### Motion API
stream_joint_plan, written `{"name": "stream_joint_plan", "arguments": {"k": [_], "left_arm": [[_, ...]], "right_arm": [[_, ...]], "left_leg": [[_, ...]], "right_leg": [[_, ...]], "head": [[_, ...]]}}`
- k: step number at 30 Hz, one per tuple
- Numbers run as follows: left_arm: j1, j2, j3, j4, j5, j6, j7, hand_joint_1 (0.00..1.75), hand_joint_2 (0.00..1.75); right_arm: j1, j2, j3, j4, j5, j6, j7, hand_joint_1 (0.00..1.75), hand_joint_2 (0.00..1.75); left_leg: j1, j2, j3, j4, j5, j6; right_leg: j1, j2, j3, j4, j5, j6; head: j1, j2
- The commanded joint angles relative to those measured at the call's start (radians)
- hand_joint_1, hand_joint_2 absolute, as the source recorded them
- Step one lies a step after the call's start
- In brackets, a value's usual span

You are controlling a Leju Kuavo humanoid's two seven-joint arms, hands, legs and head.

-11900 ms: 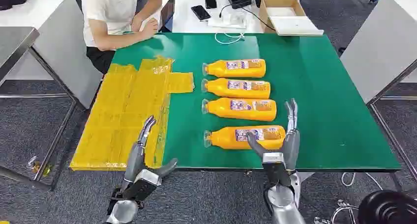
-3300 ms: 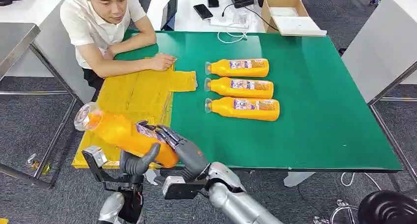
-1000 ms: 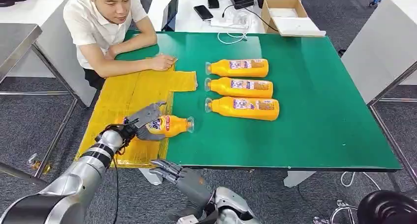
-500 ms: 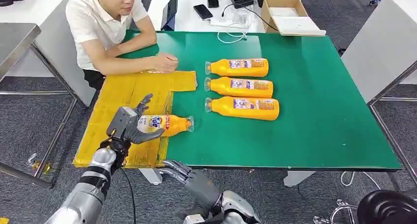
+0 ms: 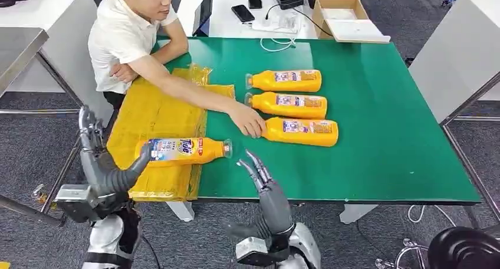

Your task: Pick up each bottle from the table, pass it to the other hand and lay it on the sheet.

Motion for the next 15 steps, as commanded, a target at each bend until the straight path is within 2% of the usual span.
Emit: {"name": "stream_joint_plan", "arguments": {"k": [1, 4, 6, 8, 12, 15], "left_arm": [[0.126, -0.018, 0.076, -0.227, 0.082, 0.102, 0.005, 0.0, 1.75], [0.124, -0.023, 0.084, -0.21, 0.083, 0.116, 0.003, 0.0, 1.75], [0.124, -0.001, 0.07, -0.163, 0.011, 0.173, 0.065, 0.0, 1.75], [0.119, 0.016, 0.055, -0.11, -0.03, 0.181, 0.075, 0.0, 1.75], [0.104, 0.02, 0.036, -0.066, -0.081, 0.179, 0.083, 0.0, 1.75], [0.092, 0.013, 0.032, -0.059, -0.079, 0.177, 0.093, 0.0, 1.75]], "right_arm": [[-0.226, -0.227, -0.147, 0.151, 0.284, -0.147, 0.136, 0.0, 1.75], [-0.222, -0.218, -0.156, 0.147, 0.297, -0.15, 0.148, 0.0, 1.75], [-0.244, -0.23, -0.178, 0.177, 0.362, -0.143, 0.228, 0.0, 1.75], [-0.316, -0.25, -0.183, 0.278, 0.389, -0.061, 0.276, 0.0, 1.75], [-0.42, -0.256, -0.162, 0.444, 0.39, 0.042, 0.279, 0.0, 1.75], [-0.444, -0.239, -0.148, 0.492, 0.384, 0.078, 0.263, 0.0, 1.75]], "left_leg": [[0.001, 0.005, -0.001, 0.001, 0.001, -0.001], [-0.001, 0.001, 0.0, 0.0, 0.002, 0.001], [0.001, 0.001, 0.0, 0.0, 0.003, 0.001], [-0.001, 0.001, 0.001, -0.001, 0.003, 0.001], [0.0, 0.005, 0.002, -0.001, 0.003, 0.001], [0.0, 0.001, 0.001, -0.001, 0.003, 0.002]], "right_leg": [[0.001, 0.004, -0.001, 0.0, 0.002, -0.002], [0.0, 0.001, 0.001, -0.001, 0.003, 0.0], [0.001, 0.001, 0.001, -0.001, 0.003, -0.001], [0.0, 0.001, 0.001, -0.001, 0.003, -0.001], [0.001, 0.004, 0.001, -0.001, 0.004, -0.001], [0.0, 0.001, 0.001, -0.001, 0.003, 0.001]], "head": [[0.0, 0.0], [0.0, 0.0], [0.001, 0.0], [0.0, 0.0], [-0.001, 0.0], [0.0, 0.0]]}}
